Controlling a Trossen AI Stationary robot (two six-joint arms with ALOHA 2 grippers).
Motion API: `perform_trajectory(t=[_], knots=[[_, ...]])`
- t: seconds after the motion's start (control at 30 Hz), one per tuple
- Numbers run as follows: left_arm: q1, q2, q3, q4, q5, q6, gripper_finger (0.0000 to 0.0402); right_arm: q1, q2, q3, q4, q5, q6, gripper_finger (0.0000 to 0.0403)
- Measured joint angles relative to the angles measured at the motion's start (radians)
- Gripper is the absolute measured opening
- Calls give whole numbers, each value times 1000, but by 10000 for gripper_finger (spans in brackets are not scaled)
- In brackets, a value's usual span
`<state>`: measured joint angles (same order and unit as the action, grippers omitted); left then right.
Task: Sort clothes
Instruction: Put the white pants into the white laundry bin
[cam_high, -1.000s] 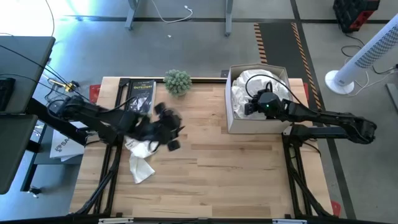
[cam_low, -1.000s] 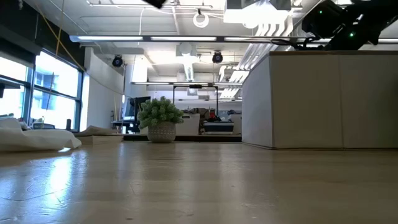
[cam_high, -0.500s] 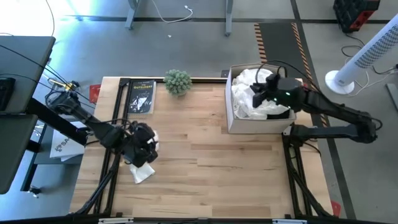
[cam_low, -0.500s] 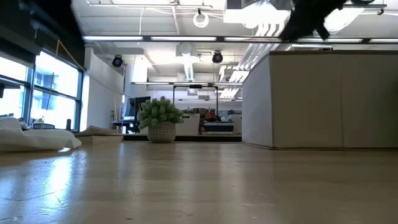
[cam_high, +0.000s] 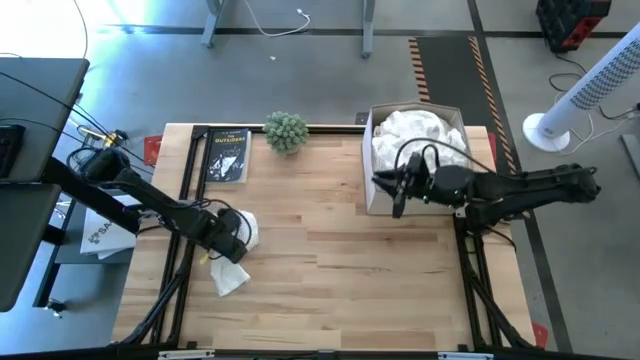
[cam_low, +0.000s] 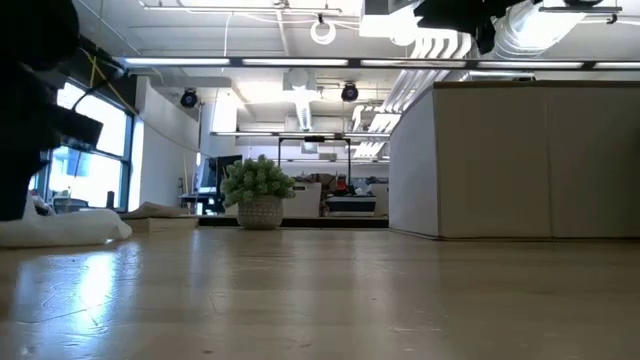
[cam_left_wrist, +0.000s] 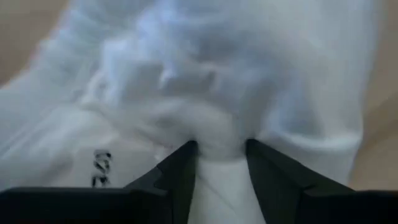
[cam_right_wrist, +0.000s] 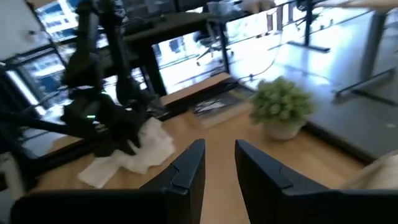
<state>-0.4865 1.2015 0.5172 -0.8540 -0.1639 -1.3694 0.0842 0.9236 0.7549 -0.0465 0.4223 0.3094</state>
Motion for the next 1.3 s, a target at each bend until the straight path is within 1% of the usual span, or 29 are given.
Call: perform_trajectory(t=[0.07,0.1,0.2,0.23,0.3,0.37,0.47,0.53,0.57,0.67,0.73,0.83,0.87,0.97,1.0,1.03,1.07,1.17,1.2,1.27,1.3], knots=[[20,-3,-51,137,4,54,122,23,22,-18,29,-1,30,84],[30,-8,-68,218,2,80,106,34,35,-21,34,-1,42,84],[53,-2,-71,356,-10,167,34,74,99,-28,45,-10,57,84],[58,-3,-66,379,-30,202,19,91,129,-28,69,-20,49,84],[69,-3,-38,465,-79,279,16,127,196,-28,153,-62,6,84],[79,-5,12,544,-125,370,16,161,280,-27,284,-124,-54,84],[91,-3,87,581,-190,513,6,201,423,-25,504,-199,-143,84],[97,-4,153,603,-240,606,5,216,512,4,591,-215,-201,84],[100,-6,183,606,-261,646,5,219,551,28,603,-214,-223,85],[111,-4,251,596,-279,746,5,217,642,130,562,-184,-280,94],[115,-4,286,598,-287,788,5,215,687,215,484,-167,-318,112],[119,-6,305,600,-290,833,5,210,742,365,318,-159,-371,151],[120,-4,304,595,-289,840,5,210,759,419,263,-143,-386,166],[120,-4,297,585,-289,829,5,204,812,554,96,-52,-415,209],[120,-4,296,586,-288,826,5,197,831,588,40,-42,-414,220],[120,-4,296,586,-286,826,5,186,852,617,-10,-50,-406,229],[117,-4,296,590,-286,827,5,173,875,640,-55,-82,-390,235],[108,-4,295,617,-284,856,5,134,951,675,-107,-233,-352,239],[102,-4,295,626,-279,874,5,125,975,677,-108,-259,-348,237],[94,-3,294,642,-270,905,5,115,1019,679,-99,-270,-330,223],[91,-3,294,645,-266,912,6,112,1037,679,-93,-266,-323,209]])
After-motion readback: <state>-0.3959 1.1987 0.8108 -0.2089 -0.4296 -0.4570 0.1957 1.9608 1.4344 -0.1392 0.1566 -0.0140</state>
